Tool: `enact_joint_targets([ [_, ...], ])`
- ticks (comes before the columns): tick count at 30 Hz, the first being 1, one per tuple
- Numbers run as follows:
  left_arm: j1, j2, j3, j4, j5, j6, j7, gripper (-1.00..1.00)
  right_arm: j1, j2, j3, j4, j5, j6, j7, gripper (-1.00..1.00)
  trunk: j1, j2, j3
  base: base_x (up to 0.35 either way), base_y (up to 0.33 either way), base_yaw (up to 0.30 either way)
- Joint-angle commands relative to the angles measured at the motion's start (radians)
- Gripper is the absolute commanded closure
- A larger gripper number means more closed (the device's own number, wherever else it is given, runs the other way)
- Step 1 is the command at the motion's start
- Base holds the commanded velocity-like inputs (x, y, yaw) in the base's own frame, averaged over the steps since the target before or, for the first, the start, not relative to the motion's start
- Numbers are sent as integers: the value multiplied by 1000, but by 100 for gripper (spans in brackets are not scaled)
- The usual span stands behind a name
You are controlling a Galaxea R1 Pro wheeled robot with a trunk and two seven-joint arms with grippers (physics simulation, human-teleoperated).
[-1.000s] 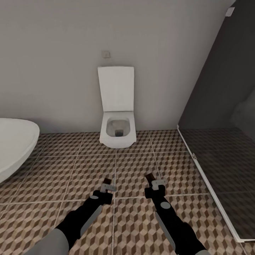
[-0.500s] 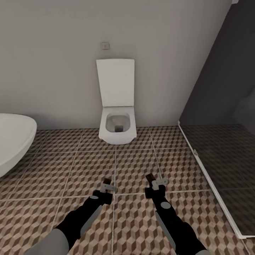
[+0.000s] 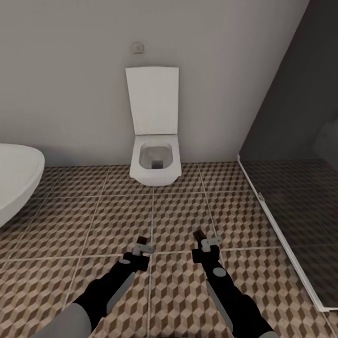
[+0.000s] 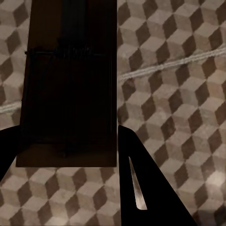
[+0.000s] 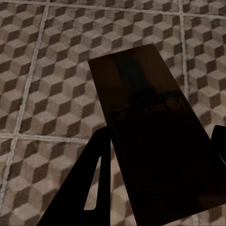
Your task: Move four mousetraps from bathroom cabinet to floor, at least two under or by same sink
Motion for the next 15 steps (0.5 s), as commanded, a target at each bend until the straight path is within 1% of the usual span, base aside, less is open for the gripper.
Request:
enact_joint_targets([
  [1, -1, 1, -6, -2, 7, 3, 10, 100, -1, -1, 3, -1, -10, 4, -9, 100, 4, -8, -6, 0, 0, 0],
  [15, -1, 1, -6, -2, 8, 3, 10, 100, -1, -1, 4, -1, -10, 4, -9, 100, 57, -106, -71, 0, 0, 0],
])
